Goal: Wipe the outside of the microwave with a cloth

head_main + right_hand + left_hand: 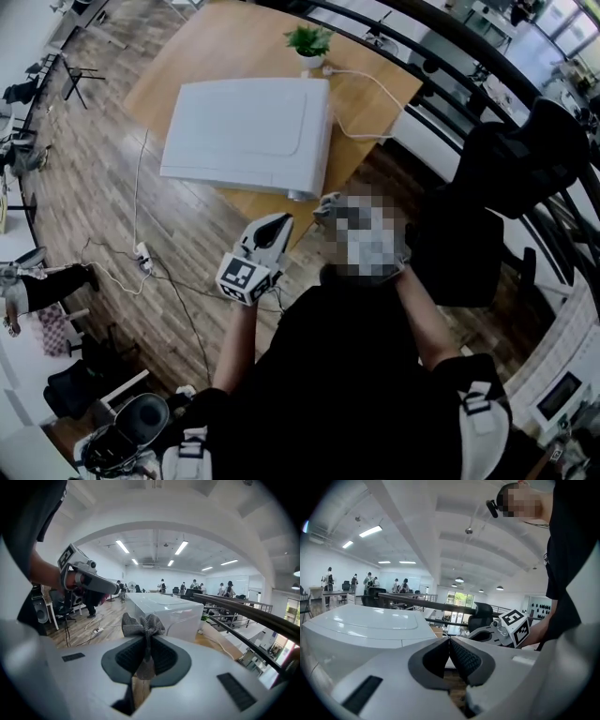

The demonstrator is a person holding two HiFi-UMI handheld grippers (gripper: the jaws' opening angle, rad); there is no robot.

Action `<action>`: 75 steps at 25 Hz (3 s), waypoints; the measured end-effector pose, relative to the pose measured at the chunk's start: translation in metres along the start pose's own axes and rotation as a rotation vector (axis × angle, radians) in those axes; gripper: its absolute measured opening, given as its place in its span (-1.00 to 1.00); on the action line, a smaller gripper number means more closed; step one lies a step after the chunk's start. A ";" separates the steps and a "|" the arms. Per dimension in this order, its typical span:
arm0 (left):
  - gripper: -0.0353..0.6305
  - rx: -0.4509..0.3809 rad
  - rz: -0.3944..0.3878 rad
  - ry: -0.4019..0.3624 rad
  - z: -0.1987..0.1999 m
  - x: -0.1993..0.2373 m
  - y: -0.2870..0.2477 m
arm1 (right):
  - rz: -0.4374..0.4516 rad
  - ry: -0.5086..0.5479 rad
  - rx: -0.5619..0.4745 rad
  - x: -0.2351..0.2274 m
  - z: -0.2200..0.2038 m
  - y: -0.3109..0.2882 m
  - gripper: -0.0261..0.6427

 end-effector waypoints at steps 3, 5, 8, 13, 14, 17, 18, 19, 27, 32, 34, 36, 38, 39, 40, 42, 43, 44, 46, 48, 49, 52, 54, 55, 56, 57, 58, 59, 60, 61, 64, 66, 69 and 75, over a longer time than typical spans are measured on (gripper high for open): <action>-0.88 0.000 0.035 0.010 0.001 0.006 -0.006 | 0.044 0.007 -0.002 -0.012 -0.002 -0.015 -0.84; -0.88 0.004 0.065 0.022 0.003 0.011 -0.011 | 0.074 0.016 -0.008 -0.021 -0.003 -0.026 -0.84; -0.88 0.012 0.111 0.040 0.005 0.015 -0.016 | 0.125 0.031 -0.015 -0.030 -0.003 -0.041 -0.84; -0.88 -0.001 0.195 0.063 0.013 0.014 -0.024 | 0.225 0.067 -0.034 -0.041 0.000 -0.060 -0.84; -0.88 -0.004 0.208 0.064 0.013 0.015 -0.026 | 0.243 0.075 -0.036 -0.043 0.001 -0.063 -0.84; -0.88 -0.017 0.244 0.069 0.014 0.016 -0.031 | 0.288 0.097 -0.045 -0.052 0.003 -0.074 -0.84; -0.88 -0.019 0.256 0.077 0.014 0.016 -0.033 | 0.299 0.102 -0.048 -0.055 0.004 -0.077 -0.84; -0.88 -0.017 0.268 0.091 0.015 0.016 -0.034 | 0.310 0.107 -0.051 -0.058 0.004 -0.080 -0.84; -0.88 -0.031 0.286 0.118 0.015 0.014 -0.045 | 0.341 0.096 -0.043 -0.067 0.001 -0.090 -0.84; -0.88 -0.050 0.226 0.085 0.014 0.028 -0.045 | 0.290 0.088 -0.015 -0.066 0.003 -0.090 -0.84; -0.88 -0.061 0.205 0.071 0.020 0.033 -0.043 | 0.275 0.087 0.003 -0.065 0.008 -0.089 -0.84; -0.88 -0.071 0.177 0.058 0.026 0.035 -0.046 | 0.257 0.085 0.018 -0.066 0.009 -0.085 -0.84; -0.88 -0.075 0.149 0.042 0.028 0.038 -0.048 | 0.225 0.086 0.022 -0.066 0.008 -0.085 -0.84; -0.88 -0.075 0.138 0.039 0.026 0.041 -0.046 | 0.208 0.089 0.022 -0.065 0.007 -0.086 -0.84; -0.88 -0.074 0.130 0.040 0.023 0.043 -0.043 | 0.193 0.094 0.020 -0.062 0.007 -0.087 -0.84; -0.88 -0.079 0.118 0.063 0.020 0.047 -0.035 | 0.167 0.097 0.017 -0.058 0.007 -0.088 -0.84; -0.88 -0.088 0.111 0.085 0.021 0.049 -0.032 | 0.151 0.095 0.015 -0.058 0.007 -0.088 -0.84; -0.88 -0.098 0.104 0.104 0.024 0.051 -0.030 | 0.135 0.093 0.012 -0.058 0.007 -0.088 -0.84; -0.88 -0.098 0.101 0.106 0.025 0.055 -0.031 | 0.114 0.091 0.008 -0.061 0.005 -0.092 -0.84; -0.88 -0.071 0.104 0.072 0.024 0.056 -0.034 | 0.104 0.088 0.008 -0.065 0.001 -0.095 -0.84; -0.88 -0.055 0.106 0.062 0.025 0.056 -0.035 | 0.098 0.085 0.009 -0.066 -0.001 -0.095 -0.84; -0.88 -0.054 0.107 0.060 0.029 0.058 -0.035 | 0.075 0.080 0.000 -0.073 0.003 -0.095 -0.84; -0.88 -0.081 0.112 0.065 0.031 0.063 -0.036 | 0.069 0.084 -0.003 -0.078 0.007 -0.096 -0.84; -0.88 -0.092 0.114 0.068 0.032 0.065 -0.038 | 0.070 0.088 -0.002 -0.080 0.008 -0.097 -0.84; -0.88 -0.099 0.111 0.070 0.032 0.065 -0.040 | 0.071 0.092 0.000 -0.082 0.010 -0.097 -0.84; -0.88 -0.099 0.103 0.072 0.033 0.064 -0.043 | 0.071 0.094 0.002 -0.086 0.012 -0.098 -0.84; -0.88 -0.091 0.094 0.071 0.034 0.063 -0.047 | 0.069 0.092 0.004 -0.089 0.013 -0.098 -0.84; -0.88 -0.078 0.087 0.066 0.036 0.062 -0.051 | 0.065 0.087 0.005 -0.093 0.013 -0.099 -0.84; -0.88 -0.066 0.084 0.060 0.037 0.061 -0.055 | 0.061 0.080 0.004 -0.097 0.013 -0.101 -0.84; -0.88 -0.060 0.082 0.059 0.038 0.061 -0.058 | 0.060 0.075 0.003 -0.099 0.013 -0.102 -0.84; -0.88 -0.061 0.088 0.072 0.038 0.062 -0.064 | 0.062 0.066 0.004 -0.105 0.009 -0.105 -0.84; -0.88 -0.053 0.104 0.070 0.041 0.063 -0.064 | 0.064 0.063 0.004 -0.108 0.008 -0.108 -0.84; -0.88 -0.046 0.117 0.074 0.042 0.065 -0.063 | 0.067 0.067 0.000 -0.113 0.013 -0.110 -0.84; -0.88 -0.057 0.122 0.096 0.037 0.066 -0.069 | 0.067 0.070 -0.008 -0.127 0.009 -0.113 -0.84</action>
Point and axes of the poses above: the fingertips, and each gripper's own axes: y backward along the fingers, x to its left, z out of its top, the point moved 10 cm from there along y, backward along the fingers, and after that the axes turned 7 degrees about y, right-handed, at the moved point
